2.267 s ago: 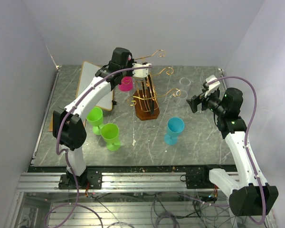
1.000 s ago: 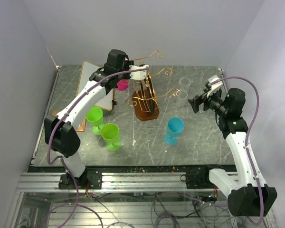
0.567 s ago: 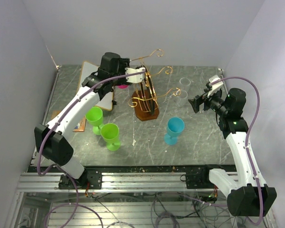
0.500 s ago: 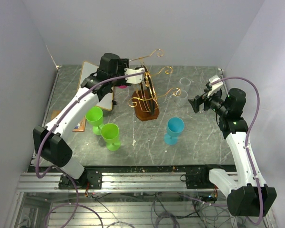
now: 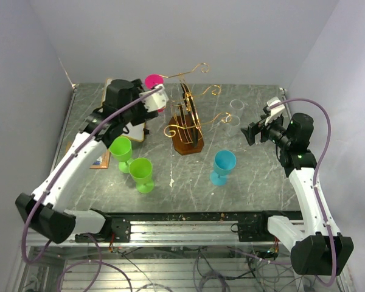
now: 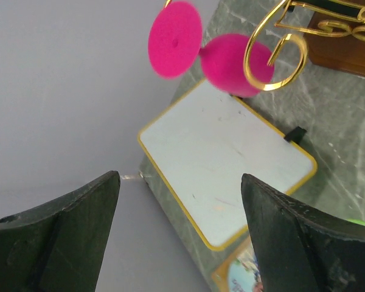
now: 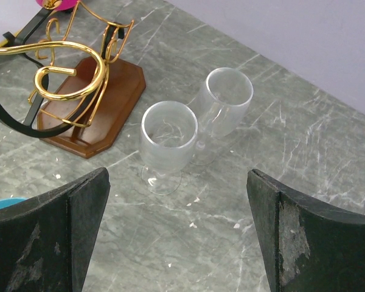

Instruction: Place the wine glass upside down on the wine glass rack

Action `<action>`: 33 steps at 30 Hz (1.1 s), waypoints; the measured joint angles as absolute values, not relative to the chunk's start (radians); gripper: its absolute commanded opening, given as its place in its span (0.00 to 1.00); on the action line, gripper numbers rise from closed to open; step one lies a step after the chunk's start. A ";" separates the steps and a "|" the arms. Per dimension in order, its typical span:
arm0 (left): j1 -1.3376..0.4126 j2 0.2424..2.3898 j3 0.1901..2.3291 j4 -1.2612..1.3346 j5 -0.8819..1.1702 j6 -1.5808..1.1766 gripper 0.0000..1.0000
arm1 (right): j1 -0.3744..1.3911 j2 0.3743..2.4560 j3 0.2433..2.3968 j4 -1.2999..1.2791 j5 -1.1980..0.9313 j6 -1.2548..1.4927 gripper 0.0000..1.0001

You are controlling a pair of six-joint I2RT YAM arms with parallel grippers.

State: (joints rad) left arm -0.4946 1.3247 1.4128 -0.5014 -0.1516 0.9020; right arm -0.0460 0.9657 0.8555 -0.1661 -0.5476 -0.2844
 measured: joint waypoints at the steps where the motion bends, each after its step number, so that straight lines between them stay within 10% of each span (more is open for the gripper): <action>1: -0.483 1.301 1.406 -0.521 -0.149 0.859 0.91 | -0.046 0.966 0.855 -0.166 -0.548 -0.284 0.95; 13: 0.024 1.279 1.379 -0.910 0.224 0.645 0.80 | -0.046 0.983 0.855 -0.165 -0.554 -0.285 0.95; 33: 0.063 1.459 1.363 -1.074 0.454 0.630 0.56 | -0.047 1.002 0.845 -0.162 -0.543 -0.289 0.95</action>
State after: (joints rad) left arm 0.0631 1.4586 1.3628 -1.0744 0.4541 0.6304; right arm -0.0467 1.0016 0.8452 -0.1623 -0.5426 -0.2890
